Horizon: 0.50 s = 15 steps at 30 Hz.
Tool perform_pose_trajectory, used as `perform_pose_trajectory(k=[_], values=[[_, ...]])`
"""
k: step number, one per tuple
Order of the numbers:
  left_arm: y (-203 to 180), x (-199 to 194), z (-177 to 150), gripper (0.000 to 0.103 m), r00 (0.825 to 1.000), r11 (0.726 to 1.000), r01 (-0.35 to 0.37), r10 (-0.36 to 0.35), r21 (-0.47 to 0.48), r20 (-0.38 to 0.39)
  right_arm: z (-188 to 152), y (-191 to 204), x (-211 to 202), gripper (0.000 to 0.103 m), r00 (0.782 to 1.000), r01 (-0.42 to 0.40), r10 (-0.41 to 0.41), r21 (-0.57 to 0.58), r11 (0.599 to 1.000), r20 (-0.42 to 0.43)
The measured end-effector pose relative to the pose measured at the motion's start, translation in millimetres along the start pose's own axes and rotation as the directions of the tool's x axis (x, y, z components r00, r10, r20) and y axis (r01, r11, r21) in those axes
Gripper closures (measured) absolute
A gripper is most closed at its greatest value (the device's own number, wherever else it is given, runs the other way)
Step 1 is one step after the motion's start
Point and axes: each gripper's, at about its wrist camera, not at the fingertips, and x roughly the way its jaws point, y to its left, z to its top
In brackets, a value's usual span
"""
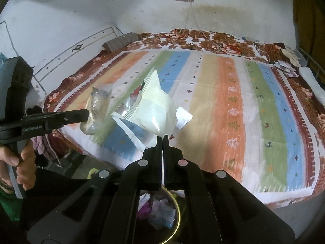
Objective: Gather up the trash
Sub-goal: 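Carry both items over the bin and open both tools to drop them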
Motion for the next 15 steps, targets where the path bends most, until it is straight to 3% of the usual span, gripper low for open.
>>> perform_pose_trajectory(k=[10,15], values=[[-7.2,-18.8,-33.1,0.102,1.000,0.999,0.022,-0.022,0.024,0.008,-42.0,25.0,-15.0,0.103,1.000,0.000,0.000,-0.002,1.000,-0.008],[-4.2,-20.3,-52.8,0.102,1.000,1.000,0.009,-0.008,0.007,-0.011,-55.8,32.5,-20.7,0.103,0.999,0.046,-0.046,-0.019,0.999,-0.006]])
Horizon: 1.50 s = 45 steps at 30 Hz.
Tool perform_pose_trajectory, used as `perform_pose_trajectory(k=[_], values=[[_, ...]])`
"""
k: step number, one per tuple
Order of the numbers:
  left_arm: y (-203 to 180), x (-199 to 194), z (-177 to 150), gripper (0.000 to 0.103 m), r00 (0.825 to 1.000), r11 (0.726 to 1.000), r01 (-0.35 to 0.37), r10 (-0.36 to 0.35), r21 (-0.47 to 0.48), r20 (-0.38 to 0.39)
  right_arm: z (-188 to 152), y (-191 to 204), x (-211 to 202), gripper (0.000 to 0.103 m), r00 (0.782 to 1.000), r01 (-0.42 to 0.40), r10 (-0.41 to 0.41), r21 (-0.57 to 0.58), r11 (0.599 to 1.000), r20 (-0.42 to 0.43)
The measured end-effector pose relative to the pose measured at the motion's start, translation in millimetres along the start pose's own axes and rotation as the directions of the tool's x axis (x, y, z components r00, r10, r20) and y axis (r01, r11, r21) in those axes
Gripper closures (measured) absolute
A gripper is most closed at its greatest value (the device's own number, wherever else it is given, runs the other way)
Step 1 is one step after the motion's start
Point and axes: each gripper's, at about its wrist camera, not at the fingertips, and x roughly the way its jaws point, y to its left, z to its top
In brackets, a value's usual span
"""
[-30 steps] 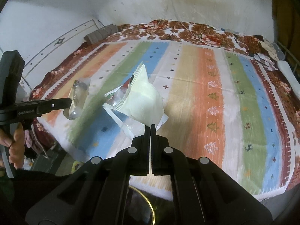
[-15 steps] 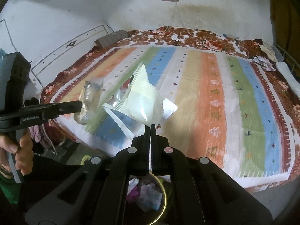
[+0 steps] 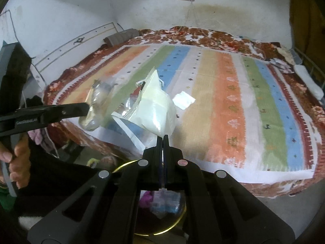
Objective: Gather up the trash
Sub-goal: 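Carry both items over the bin and open both tools to drop them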
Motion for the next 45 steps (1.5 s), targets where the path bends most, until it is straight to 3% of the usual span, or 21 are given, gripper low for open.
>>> perform_pose_trajectory(k=[9,18,23,30,35,44,45], values=[[-0.8,8.5,-41.0,0.102,0.997,0.999,-0.034,0.032,-0.024,-0.075,-28.3,0.7,8.2,0.103,0.997,0.014,-0.012,0.030,0.999,-0.081],[2.5,27.9,-76.7,0.102,0.977,0.992,-0.122,0.114,-0.039,-0.179,-66.5,17.2,27.3,0.103,0.982,0.040,-0.035,0.027,0.999,-0.186],[7.6,47.6,-84.9,0.102,0.956,0.982,-0.181,0.163,-0.053,-0.244,-82.1,24.3,46.1,0.103,0.963,0.072,-0.065,0.016,0.997,-0.261],[29.8,80.8,-101.5,0.102,0.911,0.960,-0.242,0.176,-0.138,-0.374,-93.4,21.8,74.5,0.103,0.928,0.082,-0.060,0.046,0.996,-0.368],[36.6,92.7,-107.6,0.102,0.892,0.950,-0.258,0.166,-0.173,-0.420,-102.0,12.7,95.1,0.103,0.896,0.086,-0.029,0.109,0.990,-0.442],[41.2,91.1,-106.6,0.101,0.891,0.946,-0.268,0.172,-0.181,-0.420,-107.2,13.1,103.1,0.101,0.882,0.095,-0.028,0.119,0.988,-0.471],[41.9,91.2,-105.9,0.088,0.892,0.945,-0.268,0.169,-0.189,-0.420,-107.6,11.5,103.8,0.100,0.880,0.093,-0.021,0.127,0.987,-0.474]])
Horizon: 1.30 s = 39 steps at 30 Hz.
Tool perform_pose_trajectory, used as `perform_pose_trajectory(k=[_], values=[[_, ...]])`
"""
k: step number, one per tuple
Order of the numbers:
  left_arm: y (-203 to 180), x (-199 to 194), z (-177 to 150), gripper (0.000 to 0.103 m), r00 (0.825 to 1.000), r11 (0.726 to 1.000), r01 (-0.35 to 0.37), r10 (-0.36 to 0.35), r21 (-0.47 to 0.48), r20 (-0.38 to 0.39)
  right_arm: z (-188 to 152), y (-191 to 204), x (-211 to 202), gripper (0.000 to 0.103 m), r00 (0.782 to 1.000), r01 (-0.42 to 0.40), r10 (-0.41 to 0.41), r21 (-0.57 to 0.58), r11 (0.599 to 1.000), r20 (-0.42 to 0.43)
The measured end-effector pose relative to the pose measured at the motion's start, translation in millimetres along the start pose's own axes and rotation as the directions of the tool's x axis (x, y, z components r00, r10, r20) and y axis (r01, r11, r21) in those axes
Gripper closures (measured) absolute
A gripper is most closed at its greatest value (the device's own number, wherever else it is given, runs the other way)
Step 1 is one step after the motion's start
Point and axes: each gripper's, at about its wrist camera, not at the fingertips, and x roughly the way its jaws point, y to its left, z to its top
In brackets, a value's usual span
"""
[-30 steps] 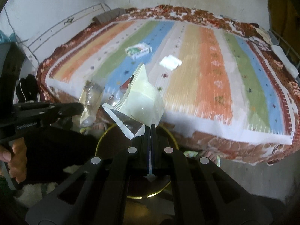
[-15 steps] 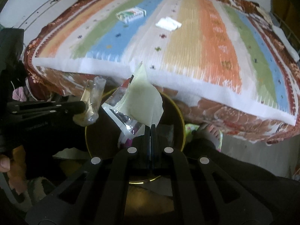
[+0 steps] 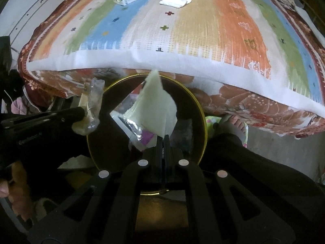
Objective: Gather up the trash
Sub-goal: 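Carry both items over the bin and open both tools to drop them, then move both tools back toward the green-white box and white paper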
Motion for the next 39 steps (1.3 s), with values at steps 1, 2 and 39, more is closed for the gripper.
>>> perform_pose_trajectory(k=[1,2,39], values=[[1.1,0.6,1.0,0.076,1.000,1.000,0.016,-0.016,-0.011,-0.005,0.7,-1.3,0.6,0.090,1.000,-0.006,0.006,0.008,1.000,-0.004],[1.8,0.2,1.8,0.056,1.000,0.999,0.024,-0.024,-0.023,-0.002,1.1,-2.3,0.9,0.077,1.000,-0.011,0.011,0.013,1.000,-0.004],[0.3,-81.3,21.2,0.024,0.944,0.999,-0.025,0.017,0.021,0.330,19.7,19.8,-78.4,0.038,0.931,0.022,0.022,-0.117,0.993,0.365]])
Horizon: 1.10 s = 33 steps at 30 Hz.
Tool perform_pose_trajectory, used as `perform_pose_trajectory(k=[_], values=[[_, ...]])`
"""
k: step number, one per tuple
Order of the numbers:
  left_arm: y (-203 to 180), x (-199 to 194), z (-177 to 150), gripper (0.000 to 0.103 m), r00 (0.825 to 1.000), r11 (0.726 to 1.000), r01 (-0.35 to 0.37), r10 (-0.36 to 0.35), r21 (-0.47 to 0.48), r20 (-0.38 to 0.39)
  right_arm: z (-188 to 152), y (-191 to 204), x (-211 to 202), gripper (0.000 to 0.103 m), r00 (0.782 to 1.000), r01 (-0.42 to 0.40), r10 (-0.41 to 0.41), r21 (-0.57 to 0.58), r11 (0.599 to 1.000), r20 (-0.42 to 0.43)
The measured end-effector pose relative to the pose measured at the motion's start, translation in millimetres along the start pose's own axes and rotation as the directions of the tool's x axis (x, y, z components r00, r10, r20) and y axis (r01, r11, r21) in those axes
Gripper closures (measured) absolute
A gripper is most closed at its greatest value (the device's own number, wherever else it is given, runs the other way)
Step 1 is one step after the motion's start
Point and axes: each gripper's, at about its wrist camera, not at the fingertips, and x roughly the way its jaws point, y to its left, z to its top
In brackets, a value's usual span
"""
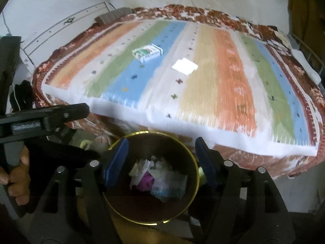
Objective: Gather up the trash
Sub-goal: 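Move both tools back toward the green-white box and white paper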
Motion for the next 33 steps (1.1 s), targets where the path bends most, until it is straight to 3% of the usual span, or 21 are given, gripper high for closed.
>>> perform_pose_trajectory(k=[8,11,14,20,25,33], values=[[-2.9,-20.2,30.8,0.018,0.995,0.998,-0.025,0.019,0.056,0.099,28.6,-2.0,-4.8,0.033,0.999,-0.002,0.003,-0.017,1.000,0.036],[-5.5,-30.5,44.9,0.014,0.990,0.997,-0.001,-0.011,0.083,0.143,41.6,-1.2,-3.2,0.031,0.999,0.011,-0.009,-0.039,0.999,0.053],[-8.1,-29.5,58.2,0.014,0.985,0.991,-0.067,0.047,0.115,0.167,59.5,-2.7,0.4,0.029,0.997,0.022,-0.018,-0.060,0.998,0.071],[-6.3,-12.9,100.3,0.007,0.979,0.976,-0.142,0.114,0.165,0.166,96.2,-17.2,14.6,0.022,0.995,0.055,-0.049,-0.069,0.996,0.088],[2.3,7.0,128.5,0.006,0.989,0.982,-0.097,0.078,0.160,0.122,114.8,-26.2,29.2,0.014,0.997,0.022,-0.018,-0.055,0.998,0.077],[6.4,46.8,153.3,0.006,0.979,0.952,-0.191,0.169,0.239,0.110,137.5,-29.8,57.2,0.009,0.997,0.033,-0.026,-0.097,0.995,0.076]])
